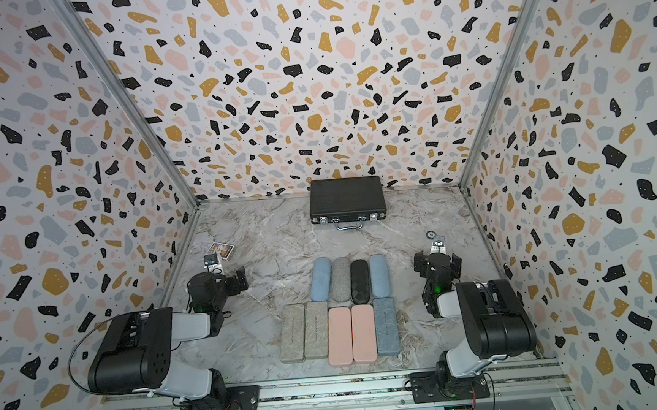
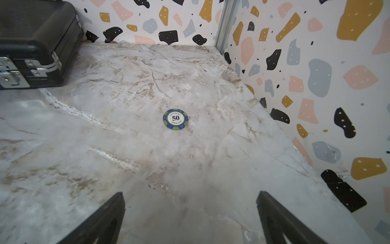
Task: Close the glasses case
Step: Reset both arms
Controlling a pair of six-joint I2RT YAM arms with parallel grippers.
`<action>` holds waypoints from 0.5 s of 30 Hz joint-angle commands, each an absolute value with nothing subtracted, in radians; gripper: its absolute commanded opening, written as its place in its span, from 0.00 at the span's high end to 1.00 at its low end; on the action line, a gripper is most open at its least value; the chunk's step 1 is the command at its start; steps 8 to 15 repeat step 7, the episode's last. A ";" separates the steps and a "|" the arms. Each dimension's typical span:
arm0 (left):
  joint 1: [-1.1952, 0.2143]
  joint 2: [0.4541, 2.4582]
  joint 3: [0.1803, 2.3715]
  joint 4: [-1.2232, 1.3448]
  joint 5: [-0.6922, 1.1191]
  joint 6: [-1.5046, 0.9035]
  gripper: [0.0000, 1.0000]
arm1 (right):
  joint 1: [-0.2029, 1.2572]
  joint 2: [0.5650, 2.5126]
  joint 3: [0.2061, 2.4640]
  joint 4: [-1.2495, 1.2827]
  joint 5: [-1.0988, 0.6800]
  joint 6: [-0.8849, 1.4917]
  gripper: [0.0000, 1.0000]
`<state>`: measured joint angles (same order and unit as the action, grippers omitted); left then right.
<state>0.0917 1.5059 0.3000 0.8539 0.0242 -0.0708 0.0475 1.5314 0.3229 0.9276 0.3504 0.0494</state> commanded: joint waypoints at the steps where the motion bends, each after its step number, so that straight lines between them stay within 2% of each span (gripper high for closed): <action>1: 0.097 1.513 0.318 0.899 0.038 -0.061 0.01 | 0.044 1.517 0.340 0.900 0.345 0.069 0.00; 15: 0.097 1.515 0.321 0.895 0.040 -0.060 0.01 | 0.045 1.523 0.333 0.933 0.343 0.061 0.00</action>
